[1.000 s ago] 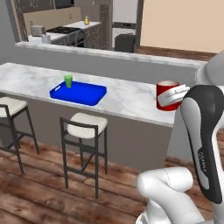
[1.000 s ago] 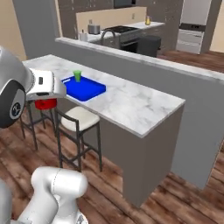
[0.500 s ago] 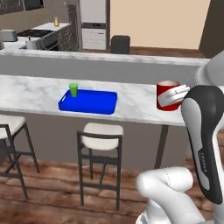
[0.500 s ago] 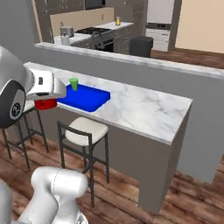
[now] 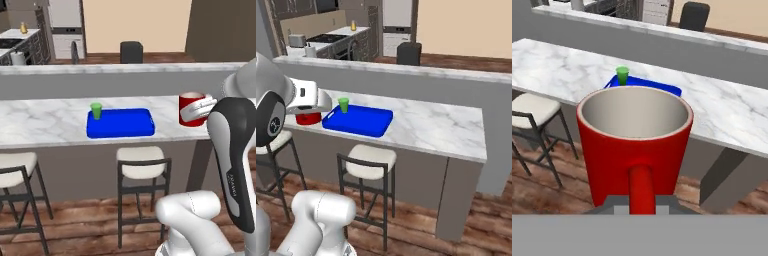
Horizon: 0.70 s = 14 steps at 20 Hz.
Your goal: There is a tray on the dining counter. Grab the cup, mug, and pitcher and place them on the tray. The pitcher may be placed next to the tray if it cannot fit the tray.
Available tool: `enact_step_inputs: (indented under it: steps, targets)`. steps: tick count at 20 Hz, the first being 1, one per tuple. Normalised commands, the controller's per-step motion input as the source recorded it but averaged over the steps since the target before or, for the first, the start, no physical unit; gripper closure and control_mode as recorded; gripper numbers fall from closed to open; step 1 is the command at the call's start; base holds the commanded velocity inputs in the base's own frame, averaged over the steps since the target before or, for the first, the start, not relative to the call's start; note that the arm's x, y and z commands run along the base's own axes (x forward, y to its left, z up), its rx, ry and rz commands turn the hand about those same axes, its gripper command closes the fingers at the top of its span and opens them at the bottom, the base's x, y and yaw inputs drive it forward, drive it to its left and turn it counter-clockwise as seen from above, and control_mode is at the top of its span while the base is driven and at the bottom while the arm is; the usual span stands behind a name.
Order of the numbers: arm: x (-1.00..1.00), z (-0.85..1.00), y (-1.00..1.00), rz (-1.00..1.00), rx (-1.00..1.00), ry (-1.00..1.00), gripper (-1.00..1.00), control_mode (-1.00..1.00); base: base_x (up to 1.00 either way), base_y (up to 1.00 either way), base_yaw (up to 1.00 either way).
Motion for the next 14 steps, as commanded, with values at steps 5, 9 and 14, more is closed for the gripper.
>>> enact_step_inputs:
  steps: [5,9,14]
  targets:
    - [0.00,0.00,0.00,0.00,0.00,0.00,1.00,1.00,0.24,1.00,-0.40]
    - [0.00,0.00,0.00,0.00,0.00,0.00,1.00,1.00,0.45,0.91,-0.34]
    - [0.00,0.00,0.00,0.00,0.00,0.00,1.00,1.00,0.55,0.55,-0.14]
